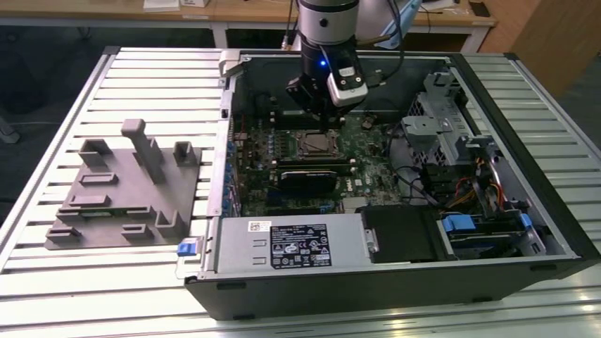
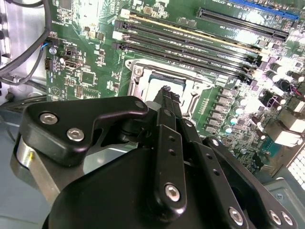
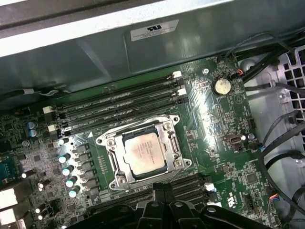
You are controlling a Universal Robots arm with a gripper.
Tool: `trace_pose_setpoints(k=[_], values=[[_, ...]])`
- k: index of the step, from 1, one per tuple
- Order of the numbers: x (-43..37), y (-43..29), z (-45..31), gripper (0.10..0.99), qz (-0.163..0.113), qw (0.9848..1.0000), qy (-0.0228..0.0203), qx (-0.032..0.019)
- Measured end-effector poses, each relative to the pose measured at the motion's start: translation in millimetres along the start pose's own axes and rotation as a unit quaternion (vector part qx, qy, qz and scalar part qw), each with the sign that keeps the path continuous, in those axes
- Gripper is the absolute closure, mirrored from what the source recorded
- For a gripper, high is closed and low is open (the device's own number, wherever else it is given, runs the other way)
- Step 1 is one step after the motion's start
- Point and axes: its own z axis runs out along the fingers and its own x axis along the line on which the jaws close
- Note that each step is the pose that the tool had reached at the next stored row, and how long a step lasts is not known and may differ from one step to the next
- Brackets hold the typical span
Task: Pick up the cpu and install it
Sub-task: 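Install the second cpu locking lever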
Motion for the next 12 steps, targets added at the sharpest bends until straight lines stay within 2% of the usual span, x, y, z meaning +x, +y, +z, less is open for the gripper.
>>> trace_pose_setpoints(k=[12], values=[[-0.7,-2.0,0.1,0.98,-0.001,1.0,-0.0023,0.0074]])
